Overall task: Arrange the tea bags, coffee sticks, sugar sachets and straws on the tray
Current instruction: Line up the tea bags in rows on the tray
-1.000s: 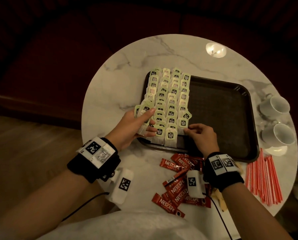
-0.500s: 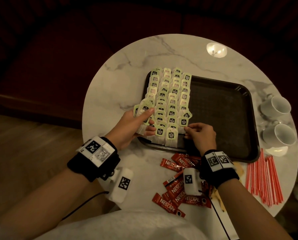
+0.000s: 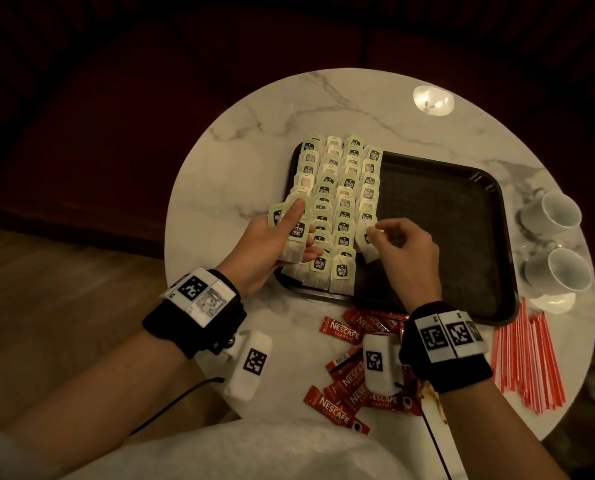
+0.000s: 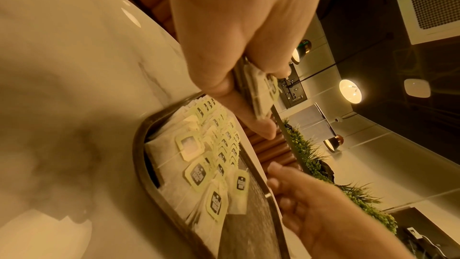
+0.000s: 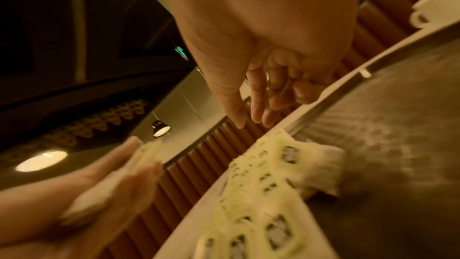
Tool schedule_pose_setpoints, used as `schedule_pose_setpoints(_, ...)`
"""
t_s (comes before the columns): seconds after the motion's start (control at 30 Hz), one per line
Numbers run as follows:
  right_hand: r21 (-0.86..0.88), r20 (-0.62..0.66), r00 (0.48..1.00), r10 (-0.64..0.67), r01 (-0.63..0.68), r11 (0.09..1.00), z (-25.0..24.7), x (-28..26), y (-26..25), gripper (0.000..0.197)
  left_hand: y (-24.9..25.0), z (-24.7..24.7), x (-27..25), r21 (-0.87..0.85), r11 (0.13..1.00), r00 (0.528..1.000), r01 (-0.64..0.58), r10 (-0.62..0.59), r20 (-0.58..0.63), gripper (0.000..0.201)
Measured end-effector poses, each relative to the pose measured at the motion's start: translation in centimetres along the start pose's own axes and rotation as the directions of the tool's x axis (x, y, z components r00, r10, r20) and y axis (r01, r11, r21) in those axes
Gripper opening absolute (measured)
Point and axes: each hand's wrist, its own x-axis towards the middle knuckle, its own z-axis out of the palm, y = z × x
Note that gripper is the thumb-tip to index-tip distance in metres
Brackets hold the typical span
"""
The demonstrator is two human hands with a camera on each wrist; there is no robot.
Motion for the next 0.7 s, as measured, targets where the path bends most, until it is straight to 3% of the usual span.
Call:
schedule_pose_setpoints(0.17, 0.131, 0.235, 0.966, -0.107, 0.077, 0.988, 1.3, -1.8, -3.0, 0.004, -0.1, 0.5, 0.0, 0.019, 0.997, 0.998, -0.070, 0.070, -0.007, 0.032)
schedule_pose_setpoints(0.3, 0.178, 0.369, 0.918, -0.143, 0.082, 0.981, 2.9, -2.9, -3.9, 0.016, -0.3, 0.8, 0.1, 0.026, 0.996, 0.997, -0.083, 0.083, -0.004, 0.037)
schedule_pose_setpoints(0.6, 0.276, 0.372, 0.922, -0.104, -0.003, 0.961, 3.6, -3.0, -3.6, 0.018, -0.5, 1.2, -0.1, -0.046, 0.991, 0.992, -0.124, 0.124, -0.005, 0.044)
schedule_pose_setpoints(0.7, 0.300, 0.374, 0.919, -0.124, 0.007, 0.954, 3.2, -2.9, -3.8, 0.018, -0.3, 1.3, -0.1, -0.088, 0.988, 0.992, -0.130, 0.130, -0.002, 0.056)
